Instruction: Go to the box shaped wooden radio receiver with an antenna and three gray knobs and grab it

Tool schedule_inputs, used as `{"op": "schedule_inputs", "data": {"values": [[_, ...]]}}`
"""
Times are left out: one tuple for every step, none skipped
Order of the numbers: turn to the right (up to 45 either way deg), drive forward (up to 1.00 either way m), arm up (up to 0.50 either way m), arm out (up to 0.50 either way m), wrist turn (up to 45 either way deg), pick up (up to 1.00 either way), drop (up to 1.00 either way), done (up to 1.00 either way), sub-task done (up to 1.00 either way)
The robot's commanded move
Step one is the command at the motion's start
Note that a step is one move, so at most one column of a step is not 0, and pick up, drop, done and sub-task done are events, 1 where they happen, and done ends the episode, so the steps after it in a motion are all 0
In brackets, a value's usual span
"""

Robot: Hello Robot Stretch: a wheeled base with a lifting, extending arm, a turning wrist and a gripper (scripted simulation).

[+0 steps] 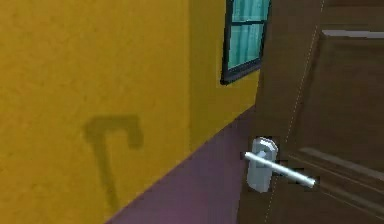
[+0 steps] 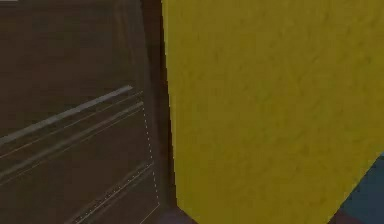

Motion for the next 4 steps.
{"op": "schedule_inputs", "data": {"values": [[-45.0,0.00,0.00,0.00,0.0,0.00,0.00,0.00,0.00],[-3.0,0.00,0.00,0.00,0.0,0.00,0.00,0.00,0.00],[0.0,0.50,0.00,0.00,0.0,0.00,0.00,0.00,0.00],[-45.0,0.00,0.00,0.00,0.0,0.00,0.00,0.00,0.00]]}}
